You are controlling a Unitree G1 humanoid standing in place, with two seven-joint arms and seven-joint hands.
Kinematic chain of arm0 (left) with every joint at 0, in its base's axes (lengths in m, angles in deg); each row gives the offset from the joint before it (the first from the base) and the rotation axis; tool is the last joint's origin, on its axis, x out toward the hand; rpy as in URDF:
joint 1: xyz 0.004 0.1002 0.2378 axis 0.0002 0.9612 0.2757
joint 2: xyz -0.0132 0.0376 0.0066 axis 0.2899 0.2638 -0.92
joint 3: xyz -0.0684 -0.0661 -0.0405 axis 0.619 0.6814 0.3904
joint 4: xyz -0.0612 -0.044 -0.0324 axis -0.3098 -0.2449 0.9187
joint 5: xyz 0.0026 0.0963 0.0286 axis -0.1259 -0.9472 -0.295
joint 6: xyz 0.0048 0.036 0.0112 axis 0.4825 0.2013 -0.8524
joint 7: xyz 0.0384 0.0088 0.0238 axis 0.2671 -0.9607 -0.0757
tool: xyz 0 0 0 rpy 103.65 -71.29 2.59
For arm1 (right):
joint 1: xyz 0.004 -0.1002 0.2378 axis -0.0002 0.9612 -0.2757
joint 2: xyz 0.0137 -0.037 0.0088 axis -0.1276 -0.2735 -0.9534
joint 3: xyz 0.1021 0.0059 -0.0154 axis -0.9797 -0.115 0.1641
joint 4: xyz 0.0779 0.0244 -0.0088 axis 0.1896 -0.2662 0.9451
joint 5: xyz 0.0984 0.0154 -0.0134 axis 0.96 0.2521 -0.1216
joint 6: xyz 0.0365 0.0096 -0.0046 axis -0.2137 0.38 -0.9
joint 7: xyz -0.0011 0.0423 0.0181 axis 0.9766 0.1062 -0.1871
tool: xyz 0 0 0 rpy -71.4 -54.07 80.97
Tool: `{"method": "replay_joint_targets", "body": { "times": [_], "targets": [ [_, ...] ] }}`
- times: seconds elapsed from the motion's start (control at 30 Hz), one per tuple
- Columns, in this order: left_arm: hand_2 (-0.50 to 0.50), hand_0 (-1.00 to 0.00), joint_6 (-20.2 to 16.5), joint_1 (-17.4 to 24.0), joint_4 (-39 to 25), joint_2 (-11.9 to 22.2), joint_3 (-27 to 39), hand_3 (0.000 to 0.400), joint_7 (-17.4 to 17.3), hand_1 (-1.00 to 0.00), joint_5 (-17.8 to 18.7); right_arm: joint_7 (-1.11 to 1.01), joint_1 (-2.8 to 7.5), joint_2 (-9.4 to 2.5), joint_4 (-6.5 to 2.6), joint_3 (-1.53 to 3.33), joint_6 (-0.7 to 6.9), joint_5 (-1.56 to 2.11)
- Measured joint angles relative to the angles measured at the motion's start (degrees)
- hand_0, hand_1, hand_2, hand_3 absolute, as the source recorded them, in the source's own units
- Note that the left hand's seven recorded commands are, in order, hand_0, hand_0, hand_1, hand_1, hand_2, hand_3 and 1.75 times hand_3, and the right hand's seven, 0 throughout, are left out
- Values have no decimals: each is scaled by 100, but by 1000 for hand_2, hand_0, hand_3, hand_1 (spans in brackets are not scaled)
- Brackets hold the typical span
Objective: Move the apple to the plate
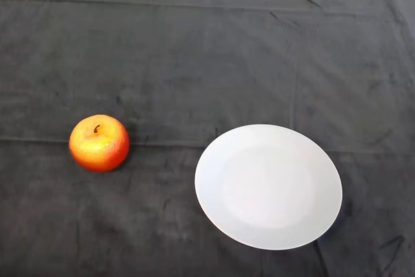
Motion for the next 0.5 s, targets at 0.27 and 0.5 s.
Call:
{"method": "replay_joint_targets", "body": {
  "times": [0.27, 0.5],
  "targets": [
    [0, 0, 1, -5, -2, -20, 1, 0, 0, 0, -12, 0, 0, 0, 0, 0, 0, 0],
    [0, 0, 14, -76, -5, -155, -35, 0, 2, 0, -250, 0, 0, 0, -1, 0, -1, 0]
  ]
}}
